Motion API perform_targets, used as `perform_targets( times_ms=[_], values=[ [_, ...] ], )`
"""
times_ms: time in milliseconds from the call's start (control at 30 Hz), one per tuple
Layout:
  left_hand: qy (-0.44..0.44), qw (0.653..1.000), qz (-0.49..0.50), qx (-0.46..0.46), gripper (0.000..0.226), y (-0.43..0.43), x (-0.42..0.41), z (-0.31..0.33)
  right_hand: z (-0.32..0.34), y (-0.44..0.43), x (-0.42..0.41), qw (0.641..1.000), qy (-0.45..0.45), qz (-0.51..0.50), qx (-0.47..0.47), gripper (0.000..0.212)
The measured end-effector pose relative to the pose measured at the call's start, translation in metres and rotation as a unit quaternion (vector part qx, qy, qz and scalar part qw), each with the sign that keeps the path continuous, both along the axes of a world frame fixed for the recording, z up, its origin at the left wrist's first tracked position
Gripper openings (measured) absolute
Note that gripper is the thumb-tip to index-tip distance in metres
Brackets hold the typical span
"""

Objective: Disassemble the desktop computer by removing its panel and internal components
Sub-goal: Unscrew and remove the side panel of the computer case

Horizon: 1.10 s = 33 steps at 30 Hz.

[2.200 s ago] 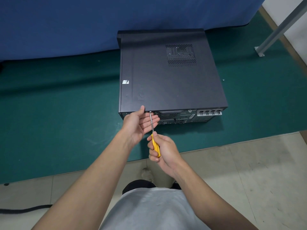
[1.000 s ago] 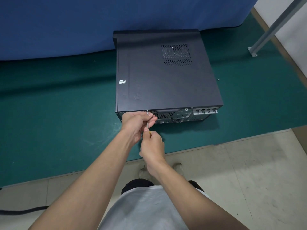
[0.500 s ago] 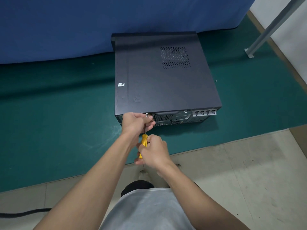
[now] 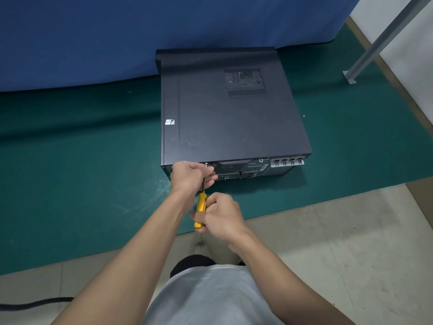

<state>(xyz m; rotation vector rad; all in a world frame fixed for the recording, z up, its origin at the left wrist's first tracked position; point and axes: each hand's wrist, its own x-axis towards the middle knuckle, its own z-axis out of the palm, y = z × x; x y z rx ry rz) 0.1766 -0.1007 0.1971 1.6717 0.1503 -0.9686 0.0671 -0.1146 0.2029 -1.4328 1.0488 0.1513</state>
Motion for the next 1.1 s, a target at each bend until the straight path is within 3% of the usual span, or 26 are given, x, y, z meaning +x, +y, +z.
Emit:
perform_targets(
  times_ms=[67, 133, 267, 333, 567, 633, 733, 833, 1000, 1100],
  values=[
    [-0.022, 1.0, 0.009, 0.018, 0.011, -0.002, -0.001, 0.0, -0.001, 0.001, 0.0, 0.998, 0.017, 0.009, -0.067, 0.029],
    [-0.027, 0.999, 0.009, 0.023, 0.004, -0.003, -0.001, 0.0, -0.002, 0.0, 0.0, 0.999, 0.007, 0.005, -0.052, 0.03],
    [0.012, 1.0, 0.008, -0.016, 0.011, -0.002, -0.002, 0.0, 0.003, -0.009, -0.004, 0.982, -0.064, -0.013, 0.177, 0.014],
    [0.032, 0.999, 0.016, -0.038, 0.012, 0.0, -0.003, 0.001, 0.005, -0.013, -0.006, 0.966, -0.091, -0.016, 0.241, 0.016],
    [-0.015, 0.999, 0.028, 0.015, 0.008, -0.003, -0.003, 0.0, 0.001, -0.006, -0.003, 0.994, -0.041, -0.043, 0.091, 0.033],
    [-0.016, 0.999, 0.038, 0.02, 0.001, -0.006, -0.005, 0.001, 0.0, -0.007, -0.004, 0.994, -0.046, -0.034, 0.097, 0.03],
    [0.029, 0.998, 0.04, -0.025, 0.009, -0.004, -0.007, 0.002, 0.003, -0.013, -0.009, 0.982, -0.063, -0.005, 0.18, 0.017],
    [0.075, 0.993, 0.051, -0.077, 0.009, 0.0, -0.007, 0.004, 0.002, -0.017, -0.013, 0.963, -0.083, -0.016, 0.255, 0.026],
    [-0.005, 0.998, 0.069, 0.004, 0.003, -0.005, -0.011, 0.002, -0.002, -0.011, -0.011, 0.985, -0.04, -0.063, 0.154, 0.038],
    [-0.016, 0.997, 0.078, 0.007, 0.004, -0.006, -0.011, 0.002, -0.002, -0.011, -0.012, 0.984, -0.048, -0.058, 0.159, 0.032]
  ],
)
